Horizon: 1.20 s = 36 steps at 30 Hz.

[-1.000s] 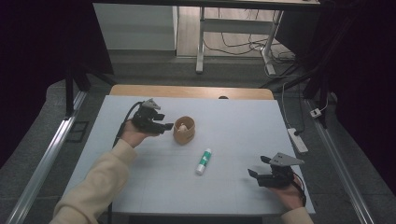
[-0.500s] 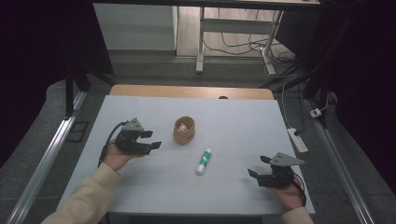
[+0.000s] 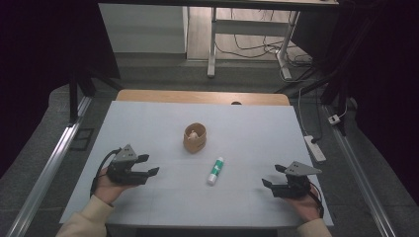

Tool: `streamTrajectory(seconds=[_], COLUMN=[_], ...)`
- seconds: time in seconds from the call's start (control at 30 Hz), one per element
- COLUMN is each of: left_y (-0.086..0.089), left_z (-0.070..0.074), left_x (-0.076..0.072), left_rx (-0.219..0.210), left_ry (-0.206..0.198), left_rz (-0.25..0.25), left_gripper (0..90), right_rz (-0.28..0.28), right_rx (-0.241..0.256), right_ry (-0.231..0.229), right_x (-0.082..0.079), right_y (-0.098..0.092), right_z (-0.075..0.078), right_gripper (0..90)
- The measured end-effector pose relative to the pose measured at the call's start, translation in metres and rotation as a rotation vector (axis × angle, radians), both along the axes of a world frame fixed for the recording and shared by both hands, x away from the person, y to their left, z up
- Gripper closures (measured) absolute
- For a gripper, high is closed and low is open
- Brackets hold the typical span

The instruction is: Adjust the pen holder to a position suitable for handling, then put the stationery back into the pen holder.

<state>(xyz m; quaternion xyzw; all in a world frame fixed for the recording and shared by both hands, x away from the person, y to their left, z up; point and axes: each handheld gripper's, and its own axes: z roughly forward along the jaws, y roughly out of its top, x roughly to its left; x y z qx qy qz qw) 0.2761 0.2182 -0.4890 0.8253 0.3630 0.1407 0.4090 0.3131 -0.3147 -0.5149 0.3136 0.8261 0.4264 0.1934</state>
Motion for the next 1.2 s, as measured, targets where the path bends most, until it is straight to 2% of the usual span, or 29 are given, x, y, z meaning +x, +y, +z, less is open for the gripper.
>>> streamTrajectory(seconds=[0.17, 0.3, 0.73, 0.93, 1.0, 1.2], left_y=[0.005, 0.005, 0.003, -0.004, -0.007, -0.017], left_z=[-0.006, -0.008, -0.010, -0.008, -0.006, -0.003], left_x=[-0.012, -0.016, -0.014, -0.014, -0.015, -0.011], left_rx=[-0.010, -0.007, 0.015, 0.035, 0.042, 0.042], left_ry=[-0.001, -0.004, -0.011, -0.016, -0.020, -0.015], left_rz=[0.015, 0.019, 0.028, 0.034, 0.033, 0.022], left_gripper=[34.0, 33.7, 33.3, 32.7, 32.4, 32.1], right_rz=[-0.001, -0.001, 0.003, -0.003, 0.005, 0.007], right_rx=[-0.004, 0.002, 0.010, -0.001, 0.010, 0.007], right_ry=[0.000, -0.003, -0.018, -0.025, -0.024, -0.024], right_x=[0.000, 0.001, 0.001, -0.002, -0.002, -0.002], right_y=[-0.001, -0.001, -0.001, -0.001, -0.001, -0.001], right_z=[0.000, 0.000, 0.002, 0.002, 0.002, 0.003], right_gripper=[22.4, 22.5, 22.7, 22.7, 22.7, 22.7])
